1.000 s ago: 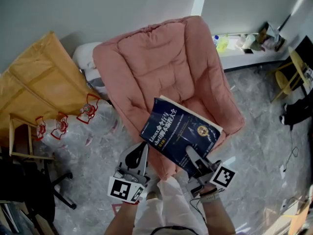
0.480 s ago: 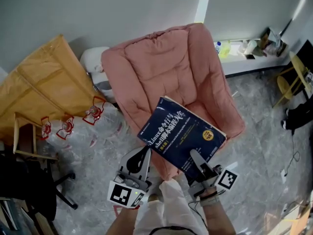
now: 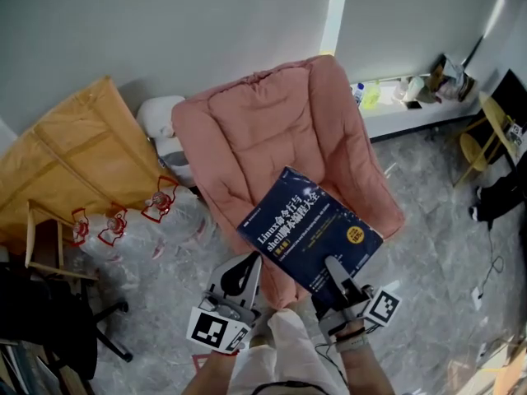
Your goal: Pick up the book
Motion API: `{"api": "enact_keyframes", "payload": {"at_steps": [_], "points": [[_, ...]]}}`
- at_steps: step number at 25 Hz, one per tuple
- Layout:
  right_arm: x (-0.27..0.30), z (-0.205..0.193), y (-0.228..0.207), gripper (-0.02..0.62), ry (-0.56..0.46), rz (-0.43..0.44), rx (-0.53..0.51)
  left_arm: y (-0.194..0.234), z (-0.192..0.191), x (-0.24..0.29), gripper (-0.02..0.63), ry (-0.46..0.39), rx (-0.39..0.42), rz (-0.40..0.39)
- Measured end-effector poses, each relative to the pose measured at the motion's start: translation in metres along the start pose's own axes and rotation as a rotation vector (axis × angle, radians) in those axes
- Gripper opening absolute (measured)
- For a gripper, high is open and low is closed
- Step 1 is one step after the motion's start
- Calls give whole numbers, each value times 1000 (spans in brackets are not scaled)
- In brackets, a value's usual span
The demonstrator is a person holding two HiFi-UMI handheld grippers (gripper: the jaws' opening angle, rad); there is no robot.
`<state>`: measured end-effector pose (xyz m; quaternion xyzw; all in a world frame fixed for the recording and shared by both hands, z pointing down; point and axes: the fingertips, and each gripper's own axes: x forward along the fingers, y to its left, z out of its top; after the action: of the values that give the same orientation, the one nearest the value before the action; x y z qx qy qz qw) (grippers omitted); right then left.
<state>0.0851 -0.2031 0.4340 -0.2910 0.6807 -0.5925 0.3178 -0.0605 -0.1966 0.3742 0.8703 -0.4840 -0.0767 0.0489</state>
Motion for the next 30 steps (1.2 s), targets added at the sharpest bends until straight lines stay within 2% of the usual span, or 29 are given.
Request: {"api": "enact_keyframes", "payload": {"at_steps": [12, 17, 24, 30], "points": [[-13, 23, 28, 173, -60, 50, 15, -20, 20, 13, 15, -17, 1, -50], [-17, 25, 39, 173, -92, 102, 66, -23, 22, 16, 15, -20, -1, -70], [-27, 36, 44, 173, -120, 107, 84, -35, 33, 28, 15, -26, 3, -92], [-33, 30, 36, 173, -110, 93, 40, -38, 23, 17, 15, -17, 3, -100]]}}
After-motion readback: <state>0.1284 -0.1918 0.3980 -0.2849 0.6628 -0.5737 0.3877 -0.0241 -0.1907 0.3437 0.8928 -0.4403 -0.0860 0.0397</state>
